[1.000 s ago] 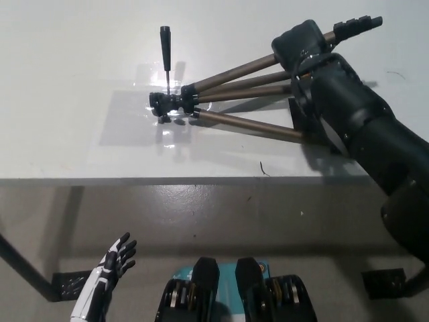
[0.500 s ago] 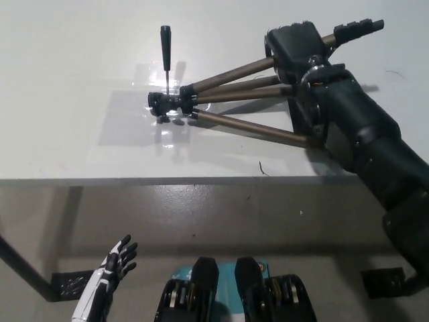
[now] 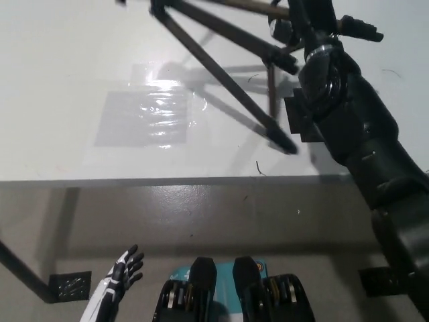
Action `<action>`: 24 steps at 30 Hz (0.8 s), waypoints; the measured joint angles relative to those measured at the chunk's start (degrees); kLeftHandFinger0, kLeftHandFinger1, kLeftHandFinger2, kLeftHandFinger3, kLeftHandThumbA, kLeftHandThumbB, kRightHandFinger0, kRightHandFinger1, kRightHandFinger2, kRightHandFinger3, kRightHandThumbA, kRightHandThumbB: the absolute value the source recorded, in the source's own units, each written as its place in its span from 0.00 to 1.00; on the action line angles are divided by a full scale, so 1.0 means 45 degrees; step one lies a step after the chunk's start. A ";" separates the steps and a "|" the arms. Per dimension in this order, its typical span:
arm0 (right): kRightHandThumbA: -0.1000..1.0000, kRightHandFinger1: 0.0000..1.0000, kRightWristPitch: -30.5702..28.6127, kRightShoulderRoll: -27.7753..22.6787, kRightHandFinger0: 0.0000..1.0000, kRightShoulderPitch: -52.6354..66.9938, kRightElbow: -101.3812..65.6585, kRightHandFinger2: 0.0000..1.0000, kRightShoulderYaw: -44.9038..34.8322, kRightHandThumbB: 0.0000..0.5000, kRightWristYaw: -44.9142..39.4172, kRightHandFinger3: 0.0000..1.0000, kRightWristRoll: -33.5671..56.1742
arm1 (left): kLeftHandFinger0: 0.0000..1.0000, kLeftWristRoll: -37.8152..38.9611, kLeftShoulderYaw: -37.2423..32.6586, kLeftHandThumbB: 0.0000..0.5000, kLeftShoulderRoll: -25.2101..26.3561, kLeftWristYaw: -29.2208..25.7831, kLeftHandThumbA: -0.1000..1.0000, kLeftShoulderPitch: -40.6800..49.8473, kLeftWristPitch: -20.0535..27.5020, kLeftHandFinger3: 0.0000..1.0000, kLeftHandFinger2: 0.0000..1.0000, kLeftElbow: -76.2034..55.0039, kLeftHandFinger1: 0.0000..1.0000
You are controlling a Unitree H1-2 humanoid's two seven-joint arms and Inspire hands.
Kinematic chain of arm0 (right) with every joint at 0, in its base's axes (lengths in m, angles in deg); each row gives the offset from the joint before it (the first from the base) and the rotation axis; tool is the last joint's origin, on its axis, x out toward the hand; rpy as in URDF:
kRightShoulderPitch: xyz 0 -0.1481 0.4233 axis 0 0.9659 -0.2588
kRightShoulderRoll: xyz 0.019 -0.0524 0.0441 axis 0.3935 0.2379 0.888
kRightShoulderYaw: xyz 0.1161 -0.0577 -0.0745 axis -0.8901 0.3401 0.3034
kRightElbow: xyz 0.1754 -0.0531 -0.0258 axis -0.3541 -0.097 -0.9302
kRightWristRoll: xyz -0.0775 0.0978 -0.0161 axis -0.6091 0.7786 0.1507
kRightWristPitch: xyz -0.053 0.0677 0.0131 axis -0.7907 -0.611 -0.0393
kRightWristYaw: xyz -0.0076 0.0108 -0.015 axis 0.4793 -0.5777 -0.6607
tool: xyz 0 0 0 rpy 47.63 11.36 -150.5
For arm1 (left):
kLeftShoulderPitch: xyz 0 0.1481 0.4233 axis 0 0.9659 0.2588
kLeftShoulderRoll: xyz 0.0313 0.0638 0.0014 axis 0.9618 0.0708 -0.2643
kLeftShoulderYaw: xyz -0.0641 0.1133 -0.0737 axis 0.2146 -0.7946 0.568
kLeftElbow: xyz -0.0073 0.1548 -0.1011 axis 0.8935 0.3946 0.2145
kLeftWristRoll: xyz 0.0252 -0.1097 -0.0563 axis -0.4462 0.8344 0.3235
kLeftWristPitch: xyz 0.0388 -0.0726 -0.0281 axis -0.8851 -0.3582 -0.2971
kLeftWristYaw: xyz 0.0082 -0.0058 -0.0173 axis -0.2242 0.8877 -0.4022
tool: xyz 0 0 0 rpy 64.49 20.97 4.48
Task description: A tripod lies near the right hand side of the table and the robot grab a leg of the tripod using its right hand and put it up right.
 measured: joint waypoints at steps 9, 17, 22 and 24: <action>0.00 0.00 -0.0218 0.1193 0.00 -0.0134 -0.1420 0.43 -0.3256 0.03 0.1445 0.56 0.1932 | 1.00 0.0018 -0.0145 0.46 -0.0008 0.0113 1.00 0.0292 0.0035 1.00 1.00 0.0001 1.00; 0.00 0.00 -0.1265 0.1543 0.00 0.0233 -0.0958 0.40 -0.3830 0.09 0.3073 0.53 0.2923 | 1.00 0.0012 -0.0182 0.51 -0.0076 0.0155 1.00 0.0606 0.0209 1.00 1.00 -0.0013 1.00; 0.00 0.01 -0.1852 0.1729 0.00 0.1126 0.0094 0.42 -0.3816 0.08 0.3623 0.56 0.3305 | 1.00 0.0011 -0.0180 0.52 -0.0077 0.0156 1.00 0.0762 0.0231 1.00 1.00 -0.0021 1.00; 0.00 0.00 -0.2070 0.1751 0.00 0.1557 0.0660 0.37 -0.3711 0.15 0.3815 0.41 0.3397 | 1.00 0.0010 -0.0180 0.51 -0.0077 0.0155 1.00 0.0785 0.0239 1.00 1.00 -0.0028 1.00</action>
